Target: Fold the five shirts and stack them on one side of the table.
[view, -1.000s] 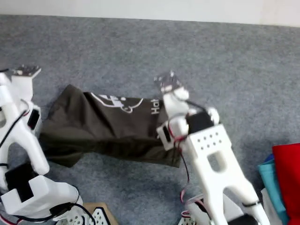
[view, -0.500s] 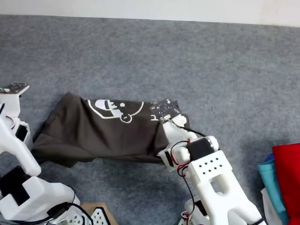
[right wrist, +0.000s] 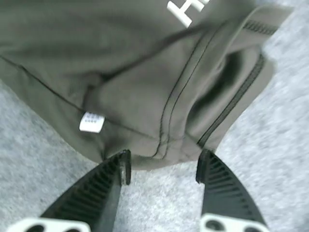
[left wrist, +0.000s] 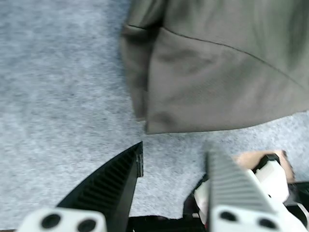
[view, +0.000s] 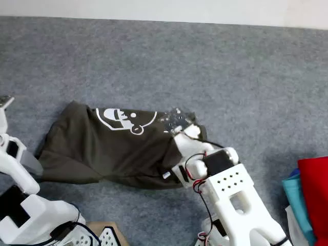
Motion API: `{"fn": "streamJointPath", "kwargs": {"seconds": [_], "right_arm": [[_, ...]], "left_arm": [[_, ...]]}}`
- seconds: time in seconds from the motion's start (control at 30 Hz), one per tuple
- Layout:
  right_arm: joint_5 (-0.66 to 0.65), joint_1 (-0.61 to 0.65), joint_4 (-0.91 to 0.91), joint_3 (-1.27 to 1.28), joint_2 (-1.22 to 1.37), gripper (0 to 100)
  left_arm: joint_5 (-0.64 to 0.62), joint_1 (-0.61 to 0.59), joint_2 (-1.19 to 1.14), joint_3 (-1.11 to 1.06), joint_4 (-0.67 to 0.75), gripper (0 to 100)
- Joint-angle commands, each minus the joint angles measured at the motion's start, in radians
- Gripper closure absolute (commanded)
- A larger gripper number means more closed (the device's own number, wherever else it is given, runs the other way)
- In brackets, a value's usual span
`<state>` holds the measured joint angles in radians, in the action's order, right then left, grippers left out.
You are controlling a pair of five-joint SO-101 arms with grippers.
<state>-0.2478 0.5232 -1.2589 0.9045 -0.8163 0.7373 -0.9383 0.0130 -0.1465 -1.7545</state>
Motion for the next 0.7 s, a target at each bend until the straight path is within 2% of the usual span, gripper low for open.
{"fn": "streamJointPath", "kwargs": {"seconds": [0.0, 0.13, 0.3, 0.5, 0.67], "right_arm": [[-0.006, -0.048, -0.024, -0.136, -0.024, 77.1], [0.037, -0.105, 0.025, -0.193, -0.013, 79.9], [0.1, -0.076, 0.17, -0.162, 0.018, 99.5], [0.107, -0.015, 0.297, -0.197, 0.222, 99.2], [0.169, -0.001, 0.378, -0.275, 0.43, 99.2]], "left_arm": [[-0.015, -0.001, 0.041, 0.087, -0.006, 76], [-0.138, 0.068, 0.031, 0.156, -0.006, 85], [-0.311, 0.268, 0.03, 0.18, -0.005, 89], [-0.511, 0.498, 0.03, 0.171, 0.077, 99], [-0.586, 0.601, 0.015, 0.105, 0.15, 99]]}}
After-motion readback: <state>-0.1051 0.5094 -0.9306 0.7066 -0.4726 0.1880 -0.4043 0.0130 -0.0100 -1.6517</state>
